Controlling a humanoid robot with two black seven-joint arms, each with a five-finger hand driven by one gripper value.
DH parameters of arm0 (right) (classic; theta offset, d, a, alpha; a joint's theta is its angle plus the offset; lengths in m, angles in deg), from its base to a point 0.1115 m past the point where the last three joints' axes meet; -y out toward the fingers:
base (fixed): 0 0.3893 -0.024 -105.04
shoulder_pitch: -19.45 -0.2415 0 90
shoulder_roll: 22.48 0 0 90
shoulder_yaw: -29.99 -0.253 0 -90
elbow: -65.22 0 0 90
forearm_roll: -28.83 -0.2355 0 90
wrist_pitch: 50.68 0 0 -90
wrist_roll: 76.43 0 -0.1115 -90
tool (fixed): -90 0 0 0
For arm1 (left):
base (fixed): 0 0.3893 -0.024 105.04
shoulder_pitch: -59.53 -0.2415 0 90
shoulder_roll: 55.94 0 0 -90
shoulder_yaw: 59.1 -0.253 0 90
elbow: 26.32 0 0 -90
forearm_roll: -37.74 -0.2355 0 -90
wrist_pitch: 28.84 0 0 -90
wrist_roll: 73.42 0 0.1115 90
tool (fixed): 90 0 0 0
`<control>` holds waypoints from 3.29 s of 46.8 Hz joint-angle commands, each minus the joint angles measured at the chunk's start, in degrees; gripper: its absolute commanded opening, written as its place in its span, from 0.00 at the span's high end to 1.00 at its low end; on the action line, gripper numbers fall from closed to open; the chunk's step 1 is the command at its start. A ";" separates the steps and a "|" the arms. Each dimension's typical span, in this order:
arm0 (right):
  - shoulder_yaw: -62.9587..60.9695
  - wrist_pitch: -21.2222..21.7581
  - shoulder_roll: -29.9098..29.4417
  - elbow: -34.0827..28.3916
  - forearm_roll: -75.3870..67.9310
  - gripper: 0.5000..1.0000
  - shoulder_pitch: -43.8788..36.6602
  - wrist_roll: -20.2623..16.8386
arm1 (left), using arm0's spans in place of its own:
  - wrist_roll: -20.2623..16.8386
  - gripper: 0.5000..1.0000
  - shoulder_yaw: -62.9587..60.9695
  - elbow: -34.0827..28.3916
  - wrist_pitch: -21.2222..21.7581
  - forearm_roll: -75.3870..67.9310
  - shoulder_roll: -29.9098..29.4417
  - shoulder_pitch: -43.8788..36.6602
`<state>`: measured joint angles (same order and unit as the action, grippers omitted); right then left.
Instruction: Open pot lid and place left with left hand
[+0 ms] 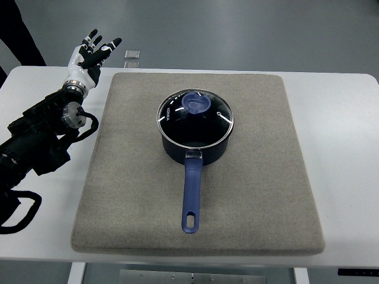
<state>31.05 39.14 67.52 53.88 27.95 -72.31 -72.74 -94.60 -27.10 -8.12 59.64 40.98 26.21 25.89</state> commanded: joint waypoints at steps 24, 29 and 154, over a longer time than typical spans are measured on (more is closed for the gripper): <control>0.00 0.00 0.00 0.00 0.00 0.17 0.00 -0.09 | 0.97 0.03 -0.37 0.18 0.29 -0.25 -0.68 0.78; 0.00 0.00 0.00 0.00 0.00 0.17 0.00 0.00 | 0.97 0.03 -3.43 0.09 0.29 -0.34 -0.77 0.95; 0.00 0.00 0.00 0.00 0.00 0.17 0.00 0.00 | -13.82 0.13 -34.73 34.37 -10.27 -94.38 -16.85 32.59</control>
<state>31.05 39.14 67.52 53.88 27.95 -72.30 -72.75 -108.43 -61.94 26.43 47.92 -53.64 8.33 58.66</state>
